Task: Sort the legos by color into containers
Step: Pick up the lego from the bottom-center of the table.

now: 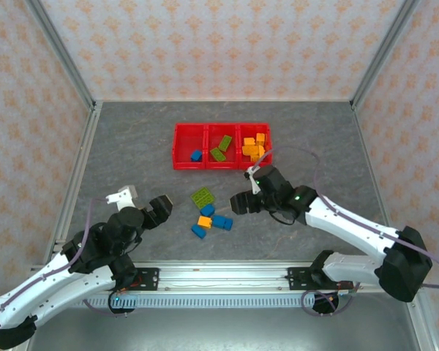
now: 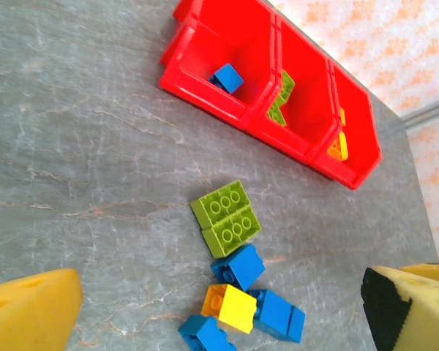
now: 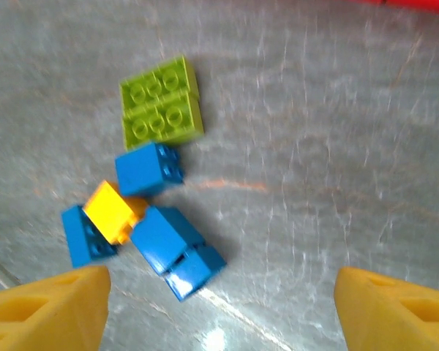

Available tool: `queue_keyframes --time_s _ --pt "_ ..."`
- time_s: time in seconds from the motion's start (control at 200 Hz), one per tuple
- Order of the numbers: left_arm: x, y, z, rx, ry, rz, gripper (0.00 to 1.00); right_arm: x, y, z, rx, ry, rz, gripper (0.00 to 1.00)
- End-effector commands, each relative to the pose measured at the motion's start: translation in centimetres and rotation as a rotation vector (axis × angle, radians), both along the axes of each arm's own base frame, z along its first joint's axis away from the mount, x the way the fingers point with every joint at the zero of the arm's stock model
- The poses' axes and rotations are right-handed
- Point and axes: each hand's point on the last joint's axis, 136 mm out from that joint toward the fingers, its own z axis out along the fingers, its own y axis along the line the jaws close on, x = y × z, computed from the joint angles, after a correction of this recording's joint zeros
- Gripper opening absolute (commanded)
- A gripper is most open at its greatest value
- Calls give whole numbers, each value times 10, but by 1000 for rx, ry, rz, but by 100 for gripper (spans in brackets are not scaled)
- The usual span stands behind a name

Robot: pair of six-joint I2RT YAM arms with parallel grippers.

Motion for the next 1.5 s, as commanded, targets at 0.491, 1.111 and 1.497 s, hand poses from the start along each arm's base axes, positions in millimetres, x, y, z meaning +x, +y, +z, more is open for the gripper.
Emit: queue_keyframes --time_s 0.491,1.111,1.497 --pt "-5 -10 8 17 -14 -97 99 -17 27 15 -274 -434 476 82" --pt "-6 -1 22 -63 -106 -67 99 -48 32 -78 -437 -321 703 79" --pt "-5 -4 18 -50 -96 -76 99 -39 41 -93 -474 -302 699 68"
